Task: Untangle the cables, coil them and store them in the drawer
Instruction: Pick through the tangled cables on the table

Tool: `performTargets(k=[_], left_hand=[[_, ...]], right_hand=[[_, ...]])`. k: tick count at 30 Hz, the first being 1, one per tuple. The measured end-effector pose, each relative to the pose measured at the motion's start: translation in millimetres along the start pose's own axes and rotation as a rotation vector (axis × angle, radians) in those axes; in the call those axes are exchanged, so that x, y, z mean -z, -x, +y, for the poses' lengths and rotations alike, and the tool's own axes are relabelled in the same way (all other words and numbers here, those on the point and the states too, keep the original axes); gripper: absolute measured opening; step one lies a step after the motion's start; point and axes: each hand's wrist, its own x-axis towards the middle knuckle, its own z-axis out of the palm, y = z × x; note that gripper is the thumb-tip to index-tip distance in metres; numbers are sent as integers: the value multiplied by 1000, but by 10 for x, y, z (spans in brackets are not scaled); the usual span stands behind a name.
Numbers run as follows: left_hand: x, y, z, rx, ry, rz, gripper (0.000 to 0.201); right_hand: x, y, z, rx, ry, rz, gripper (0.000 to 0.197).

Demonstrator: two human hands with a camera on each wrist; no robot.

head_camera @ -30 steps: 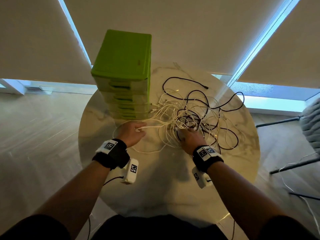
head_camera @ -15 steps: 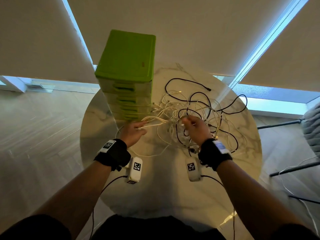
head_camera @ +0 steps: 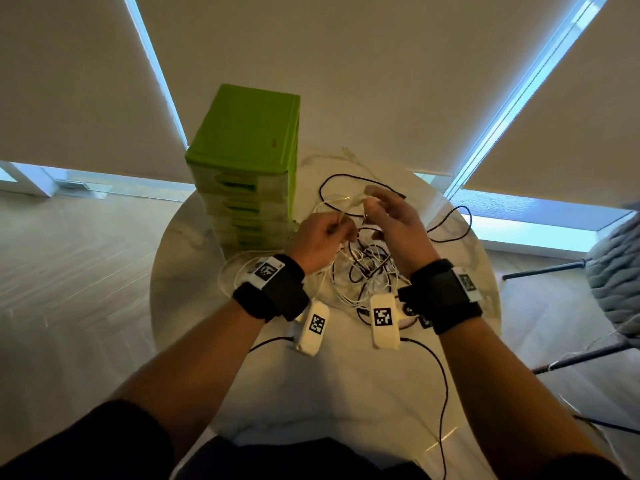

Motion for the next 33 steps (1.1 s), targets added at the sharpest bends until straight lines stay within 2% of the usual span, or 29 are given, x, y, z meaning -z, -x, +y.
performTargets(k=[1, 3, 5, 9, 13, 16, 18, 20, 22, 24, 26, 27, 30, 33], left_hand=[[37, -15, 17, 13, 70, 51, 27], [125, -30, 79, 54, 229, 70, 32], [187, -13, 194, 93, 363, 50, 34], [337, -7, 405, 59, 483, 101, 25], [527, -136, 591, -3, 669, 93, 22], [593, -230, 698, -30, 716, 89, 24], [625, -282, 715, -72, 653, 147, 23], [640, -353, 672, -94, 475, 238, 21], [617, -414, 570, -40, 323, 272, 18], [544, -455, 458, 48, 254, 183, 12], [398, -435, 394, 118, 200, 19, 4], [316, -409, 393, 128, 182, -35, 10], [89, -360, 459, 37, 186, -13, 26], [-30, -336, 574, -79, 91, -27, 15]], right_hand=[[10, 5, 61, -48, 29, 1, 27], [-13, 33, 193, -146, 74, -172, 35], [-82, 62, 321, -197, 221, -328, 31], [-111, -31, 578, -230, 434, -285, 7], [100, -145, 835, -354, 582, -279, 16], [211, -210, 856, -294, 647, -232, 27], [257, -255, 723, -238, 606, -149, 28], [309, -294, 479, -165, 534, -63, 27], [355, -310, 185, -86, 413, -39, 27], [360, -287, -112, -16, 251, -50, 25], [350, -239, -376, 67, 100, -57, 23], [341, -208, -505, 107, 48, -64, 23], [317, -141, -715, 169, -120, -98, 26], [293, -121, -708, 153, -286, -109, 29]])
